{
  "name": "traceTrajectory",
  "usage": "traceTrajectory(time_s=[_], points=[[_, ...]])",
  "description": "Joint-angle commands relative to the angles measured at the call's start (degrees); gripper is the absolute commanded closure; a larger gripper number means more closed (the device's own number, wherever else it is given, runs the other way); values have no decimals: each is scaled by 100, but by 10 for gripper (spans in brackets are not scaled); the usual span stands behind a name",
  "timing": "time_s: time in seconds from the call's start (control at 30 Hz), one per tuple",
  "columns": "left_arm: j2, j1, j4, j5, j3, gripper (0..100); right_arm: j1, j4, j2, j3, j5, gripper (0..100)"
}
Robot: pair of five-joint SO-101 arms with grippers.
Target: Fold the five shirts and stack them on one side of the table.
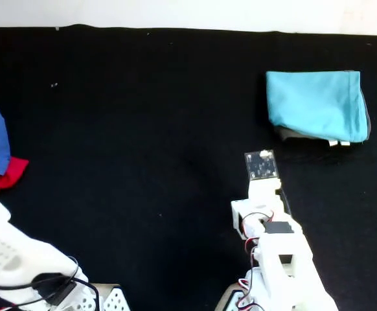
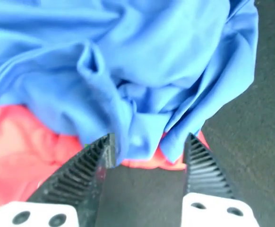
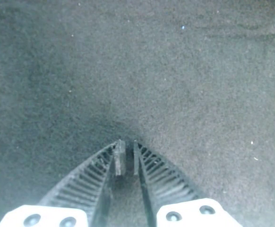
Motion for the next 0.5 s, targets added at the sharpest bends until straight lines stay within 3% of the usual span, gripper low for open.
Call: traceTrajectory(time_s=[0.0, 0.17, 0.27, 0.47], points=[[382, 40, -167, 26, -514, 784, -4, -84, -31, -13, 0, 954], [927, 31, -79, 26, -989, 813, -4, -84, -31, -13, 0, 954], [927, 101, 246, 53, -1305, 992, -4, -92, -22, -13, 0, 954], [927, 541, 800, 26, -2105, 992, -4, -92, -22, -13, 0, 954]])
